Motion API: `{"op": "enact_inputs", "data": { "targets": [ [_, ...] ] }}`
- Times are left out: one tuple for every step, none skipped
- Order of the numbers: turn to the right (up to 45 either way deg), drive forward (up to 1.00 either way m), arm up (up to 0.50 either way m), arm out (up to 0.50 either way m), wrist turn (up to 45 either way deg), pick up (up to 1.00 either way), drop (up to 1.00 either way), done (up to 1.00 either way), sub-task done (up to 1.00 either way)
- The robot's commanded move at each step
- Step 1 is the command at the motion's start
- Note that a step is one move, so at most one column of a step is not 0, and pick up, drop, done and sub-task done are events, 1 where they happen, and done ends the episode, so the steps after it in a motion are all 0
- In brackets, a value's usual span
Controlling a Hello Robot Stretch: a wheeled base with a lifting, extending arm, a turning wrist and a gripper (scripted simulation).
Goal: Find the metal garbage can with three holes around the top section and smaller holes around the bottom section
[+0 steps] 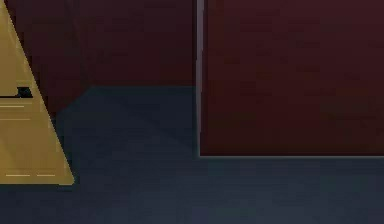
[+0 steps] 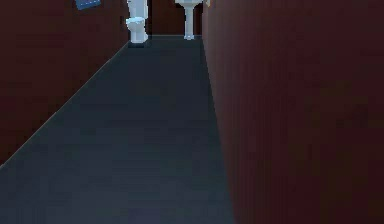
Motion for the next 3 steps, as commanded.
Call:
{"op": "enact_inputs", "data": {
  "targets": [
    [0.0, 0.10, 0.00, 0.00, 0.0, 0.00, 0.00, 0.00, 0.00],
    [-45.0, 0.00, 0.00, 0.00, 0.0, 0.00, 0.00, 0.00, 0.00],
    [-27.0, 0.00, 0.00, 0.00, 0.0, 0.00, 0.00, 0.00, 0.00]
  ]
}}
